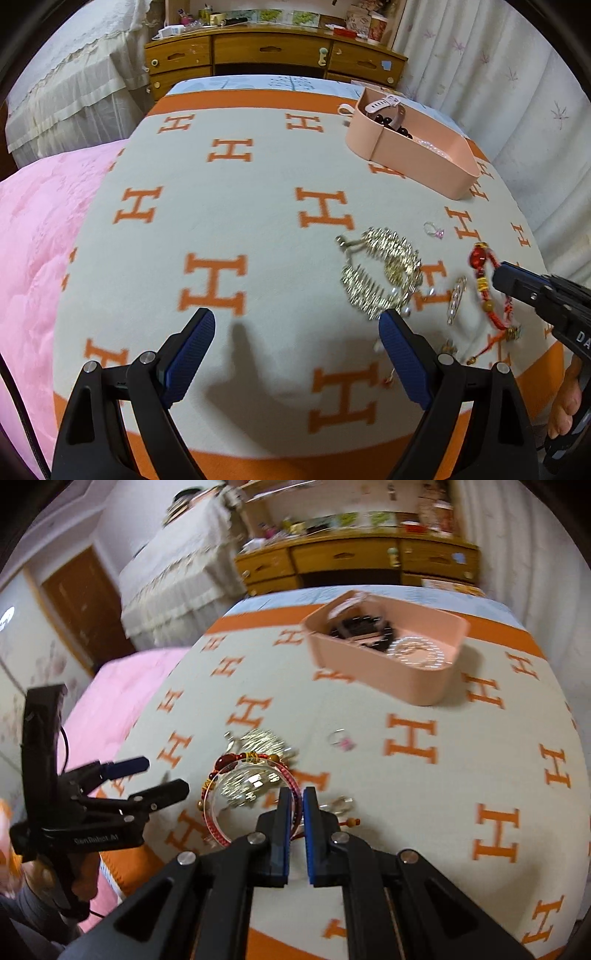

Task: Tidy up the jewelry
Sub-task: 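Grasp the red beaded bracelet with the right tool while the left tool grasps the gold hair comb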

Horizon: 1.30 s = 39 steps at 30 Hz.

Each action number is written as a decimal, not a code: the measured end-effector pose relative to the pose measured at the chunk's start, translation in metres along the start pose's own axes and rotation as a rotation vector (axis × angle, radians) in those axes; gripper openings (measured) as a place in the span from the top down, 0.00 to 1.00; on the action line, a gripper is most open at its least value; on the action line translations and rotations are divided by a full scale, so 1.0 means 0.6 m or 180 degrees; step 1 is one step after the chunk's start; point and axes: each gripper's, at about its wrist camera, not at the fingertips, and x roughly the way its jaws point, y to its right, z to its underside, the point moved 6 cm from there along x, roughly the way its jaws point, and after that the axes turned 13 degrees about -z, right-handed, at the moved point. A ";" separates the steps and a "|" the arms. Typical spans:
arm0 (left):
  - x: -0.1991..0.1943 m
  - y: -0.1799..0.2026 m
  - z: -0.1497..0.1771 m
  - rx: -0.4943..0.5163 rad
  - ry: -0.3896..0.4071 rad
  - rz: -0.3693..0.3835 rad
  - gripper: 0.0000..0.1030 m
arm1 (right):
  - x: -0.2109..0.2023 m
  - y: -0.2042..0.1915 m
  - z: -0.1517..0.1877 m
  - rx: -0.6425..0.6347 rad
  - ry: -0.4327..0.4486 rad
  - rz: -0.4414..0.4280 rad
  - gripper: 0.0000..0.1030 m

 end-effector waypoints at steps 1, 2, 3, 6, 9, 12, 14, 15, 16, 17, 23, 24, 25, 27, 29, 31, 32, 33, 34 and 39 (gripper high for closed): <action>0.003 0.005 -0.006 0.0012 -0.0008 -0.0011 0.13 | -0.004 0.008 0.000 0.0041 0.0036 -0.0005 0.94; 0.004 0.010 -0.010 0.0026 -0.0015 -0.0013 0.13 | -0.008 0.017 0.000 0.0085 0.0068 -0.0012 0.94; 0.005 0.016 -0.014 0.0047 -0.0024 -0.0007 0.13 | -0.012 0.027 0.001 0.0130 0.0090 -0.0023 0.94; 0.000 0.038 -0.020 0.0113 -0.0021 0.0021 0.13 | -0.017 0.050 0.005 0.0215 0.0116 -0.0044 0.94; -0.009 0.072 -0.018 0.0294 0.0010 0.0046 0.14 | -0.020 0.066 0.011 0.0273 0.0128 -0.0084 0.94; -0.016 0.110 -0.015 0.0569 0.0093 -0.0001 0.19 | -0.023 0.077 0.016 0.0310 0.0143 -0.0143 0.94; -0.017 0.134 -0.014 0.0762 0.0134 -0.0038 0.30 | -0.027 0.084 0.019 0.0329 0.0155 -0.0173 0.94; -0.017 0.143 -0.014 0.0813 0.0127 -0.0028 0.38 | -0.028 0.088 0.021 0.0343 0.0156 -0.0195 0.94; -0.016 0.151 -0.013 0.0858 0.0097 -0.0002 0.43 | -0.028 0.090 0.022 0.0350 0.0156 -0.0208 0.94; -0.015 0.156 -0.013 0.0880 0.0063 0.0017 0.51 | -0.028 0.093 0.022 0.0364 0.0161 -0.0226 0.94; -0.004 0.169 -0.017 0.0929 -0.0087 0.0054 0.61 | -0.034 0.108 0.029 0.0428 0.0212 -0.0300 0.94; -0.002 0.170 -0.018 0.0932 -0.0100 0.0049 0.63 | -0.035 0.110 0.030 0.0438 0.0222 -0.0314 0.94; 0.000 0.170 -0.019 0.0931 -0.0123 0.0052 0.66 | -0.035 0.111 0.031 0.0445 0.0227 -0.0326 0.94; 0.003 0.173 -0.018 0.0928 -0.0187 0.0101 0.73 | -0.035 0.115 0.032 0.0460 0.0239 -0.0351 0.94; 0.005 0.176 -0.017 0.0930 -0.0222 0.0122 0.74 | -0.035 0.119 0.034 0.0479 0.0246 -0.0377 0.94; 0.005 0.180 -0.017 0.0961 -0.0220 0.0095 0.74 | -0.035 0.122 0.034 0.0499 0.0251 -0.0391 0.94; 0.005 0.183 -0.015 0.0982 -0.0223 0.0088 0.75 | -0.034 0.124 0.035 0.0510 0.0252 -0.0403 0.94; 0.004 0.185 -0.014 0.1006 -0.0225 0.0079 0.75 | -0.034 0.125 0.036 0.0517 0.0250 -0.0411 0.94; 0.004 0.187 -0.013 0.1028 -0.0220 0.0064 0.75 | -0.034 0.126 0.037 0.0524 0.0251 -0.0420 0.94; 0.005 0.190 -0.014 0.1095 -0.0199 0.0003 0.77 | -0.036 0.130 0.040 0.0547 0.0255 -0.0447 0.94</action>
